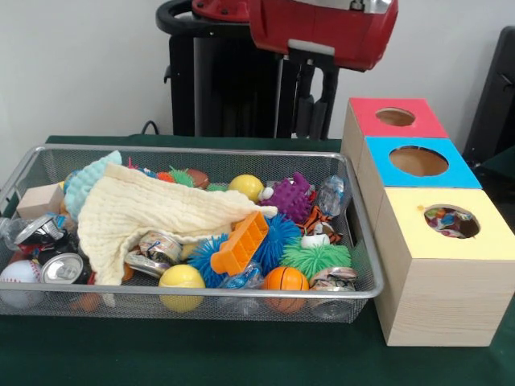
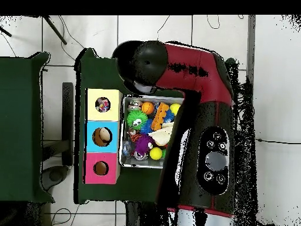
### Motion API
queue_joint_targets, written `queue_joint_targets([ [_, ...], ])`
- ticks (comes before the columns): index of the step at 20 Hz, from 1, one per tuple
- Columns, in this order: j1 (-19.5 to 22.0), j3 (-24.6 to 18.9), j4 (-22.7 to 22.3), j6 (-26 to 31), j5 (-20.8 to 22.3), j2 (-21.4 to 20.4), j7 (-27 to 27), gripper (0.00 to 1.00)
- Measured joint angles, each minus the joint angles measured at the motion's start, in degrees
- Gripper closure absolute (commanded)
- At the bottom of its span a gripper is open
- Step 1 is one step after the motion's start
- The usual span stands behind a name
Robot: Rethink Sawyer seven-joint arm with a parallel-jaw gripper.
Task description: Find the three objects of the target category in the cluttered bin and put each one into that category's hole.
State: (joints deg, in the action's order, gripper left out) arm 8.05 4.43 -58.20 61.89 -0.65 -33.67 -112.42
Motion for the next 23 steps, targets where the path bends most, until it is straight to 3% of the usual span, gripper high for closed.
queue_joint_targets([
  [7,0.54,-1.68,-0.37,0.01,0.24,-1.5,0.0,1.0],
  [8,0.75,-1.92,-0.38,0.01,0.27,-1.77,0.0,0.0],
  [23,2.99,-3.7,-0.38,0.01,2.61,-3.89,0.02,0.0],
])
